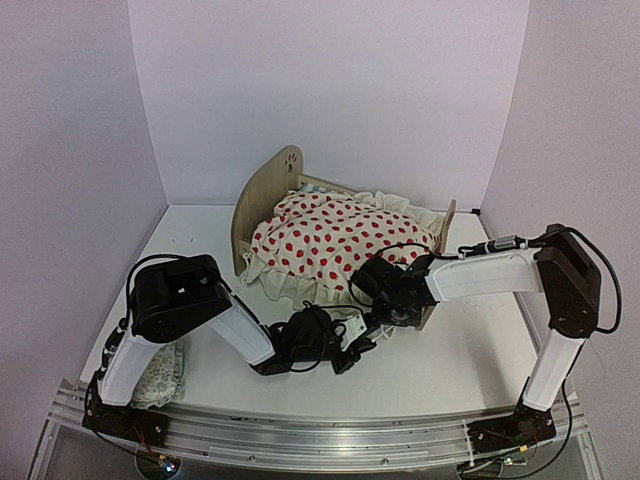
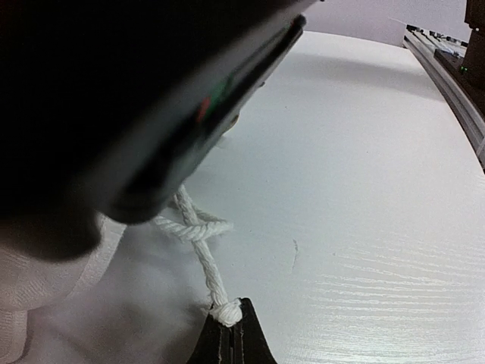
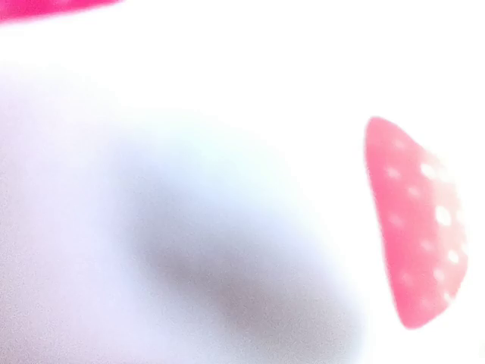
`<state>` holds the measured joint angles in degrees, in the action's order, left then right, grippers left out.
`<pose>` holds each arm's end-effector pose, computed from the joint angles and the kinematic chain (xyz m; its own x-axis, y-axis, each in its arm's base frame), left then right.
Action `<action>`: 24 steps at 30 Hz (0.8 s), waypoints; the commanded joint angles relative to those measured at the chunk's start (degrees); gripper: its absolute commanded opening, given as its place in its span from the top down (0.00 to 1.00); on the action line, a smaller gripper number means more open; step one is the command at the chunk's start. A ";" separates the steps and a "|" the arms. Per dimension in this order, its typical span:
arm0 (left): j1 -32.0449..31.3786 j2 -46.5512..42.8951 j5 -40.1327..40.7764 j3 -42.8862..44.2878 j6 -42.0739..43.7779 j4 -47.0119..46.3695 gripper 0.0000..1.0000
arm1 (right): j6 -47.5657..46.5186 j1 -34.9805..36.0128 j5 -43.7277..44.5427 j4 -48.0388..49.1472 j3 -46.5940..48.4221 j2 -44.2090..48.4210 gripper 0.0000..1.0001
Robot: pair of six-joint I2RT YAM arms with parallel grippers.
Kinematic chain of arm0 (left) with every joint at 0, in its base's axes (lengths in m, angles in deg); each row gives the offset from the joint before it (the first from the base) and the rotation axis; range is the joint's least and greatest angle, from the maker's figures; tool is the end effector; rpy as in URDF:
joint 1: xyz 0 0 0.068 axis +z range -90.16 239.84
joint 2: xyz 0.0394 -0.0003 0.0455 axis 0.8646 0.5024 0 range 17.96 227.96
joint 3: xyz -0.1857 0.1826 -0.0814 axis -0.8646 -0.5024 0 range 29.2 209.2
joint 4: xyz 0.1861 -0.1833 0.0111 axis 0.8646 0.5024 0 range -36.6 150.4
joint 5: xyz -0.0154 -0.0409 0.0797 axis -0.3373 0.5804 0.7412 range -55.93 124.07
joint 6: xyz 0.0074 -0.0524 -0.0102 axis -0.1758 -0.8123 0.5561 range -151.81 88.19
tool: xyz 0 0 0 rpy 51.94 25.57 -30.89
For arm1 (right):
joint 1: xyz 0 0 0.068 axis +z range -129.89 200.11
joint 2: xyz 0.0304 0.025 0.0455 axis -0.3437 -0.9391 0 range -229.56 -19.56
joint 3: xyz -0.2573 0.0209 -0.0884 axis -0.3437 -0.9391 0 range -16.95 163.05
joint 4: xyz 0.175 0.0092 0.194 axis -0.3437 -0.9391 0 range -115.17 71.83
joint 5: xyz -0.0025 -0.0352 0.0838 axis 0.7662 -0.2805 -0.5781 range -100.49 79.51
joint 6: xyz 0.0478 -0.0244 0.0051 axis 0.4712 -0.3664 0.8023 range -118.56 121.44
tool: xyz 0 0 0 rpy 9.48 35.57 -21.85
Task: Set up the pet bed
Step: Tie the right ropes of the mattress at the bed frame base.
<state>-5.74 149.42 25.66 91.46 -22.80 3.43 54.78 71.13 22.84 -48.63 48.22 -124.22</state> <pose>0.1777 -0.4038 0.0678 0.0156 0.3404 -0.9402 0.9673 0.2328 0.1004 0.2350 0.2595 0.1621 -0.7788 0.1029 -0.6188 0.1568 0.9871 -0.0332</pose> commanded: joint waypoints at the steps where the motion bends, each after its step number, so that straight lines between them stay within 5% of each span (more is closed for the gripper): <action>1: -0.19 0.97 -0.03 1.98 0.45 -0.68 1.00 | -0.63 -0.55 2.90 0.36 1.65 -1.67 0.87; 24: -0.19 3.62 -1.30 6.52 1.19 1.50 1.00 | 4.95 -0.96 -0.37 -2.06 -4.28 -2.13 0.85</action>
<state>-5.74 152.29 25.10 95.93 -22.62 4.42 58.69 70.65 22.89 -49.50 44.56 -125.51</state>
